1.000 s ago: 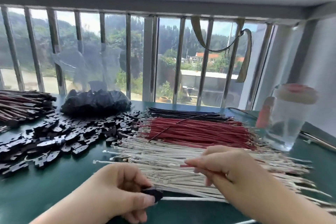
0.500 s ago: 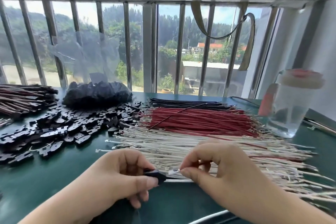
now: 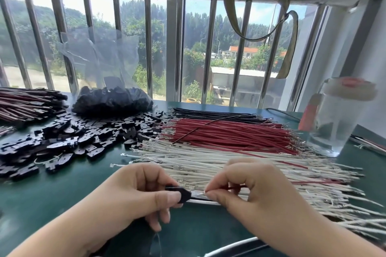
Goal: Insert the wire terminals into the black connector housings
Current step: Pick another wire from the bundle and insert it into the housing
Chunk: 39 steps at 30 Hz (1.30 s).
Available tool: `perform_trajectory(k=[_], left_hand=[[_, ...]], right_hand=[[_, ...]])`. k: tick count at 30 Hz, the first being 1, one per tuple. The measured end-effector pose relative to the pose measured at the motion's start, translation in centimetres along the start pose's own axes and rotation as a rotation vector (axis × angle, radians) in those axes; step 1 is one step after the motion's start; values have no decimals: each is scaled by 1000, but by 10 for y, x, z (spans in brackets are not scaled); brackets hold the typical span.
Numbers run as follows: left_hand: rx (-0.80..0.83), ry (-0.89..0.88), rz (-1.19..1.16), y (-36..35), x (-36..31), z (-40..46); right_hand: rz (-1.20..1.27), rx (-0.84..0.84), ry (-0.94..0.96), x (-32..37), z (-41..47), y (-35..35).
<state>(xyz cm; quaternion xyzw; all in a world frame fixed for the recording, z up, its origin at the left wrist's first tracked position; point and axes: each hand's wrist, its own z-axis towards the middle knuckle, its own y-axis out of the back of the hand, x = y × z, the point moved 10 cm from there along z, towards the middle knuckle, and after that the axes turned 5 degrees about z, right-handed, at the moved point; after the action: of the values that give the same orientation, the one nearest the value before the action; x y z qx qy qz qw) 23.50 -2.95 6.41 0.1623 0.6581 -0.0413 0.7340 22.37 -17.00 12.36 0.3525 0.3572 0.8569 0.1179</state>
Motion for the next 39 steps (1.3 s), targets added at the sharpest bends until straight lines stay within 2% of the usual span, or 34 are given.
perform_trajectory(k=[5,16,25,39], left_hand=[[8,10,-40,1,3,0],[-23,-14,18,2,-4,-2],[-35,-34,16,2,-6,-2],[-11,5,-44,3,3,-1]], right_hand=[[-37,-54,43,5,-2,4],[-35,41,13,-3,0,-7],[-137,91,66,1,1,-10],[-71,146,78,1,1,-15]])
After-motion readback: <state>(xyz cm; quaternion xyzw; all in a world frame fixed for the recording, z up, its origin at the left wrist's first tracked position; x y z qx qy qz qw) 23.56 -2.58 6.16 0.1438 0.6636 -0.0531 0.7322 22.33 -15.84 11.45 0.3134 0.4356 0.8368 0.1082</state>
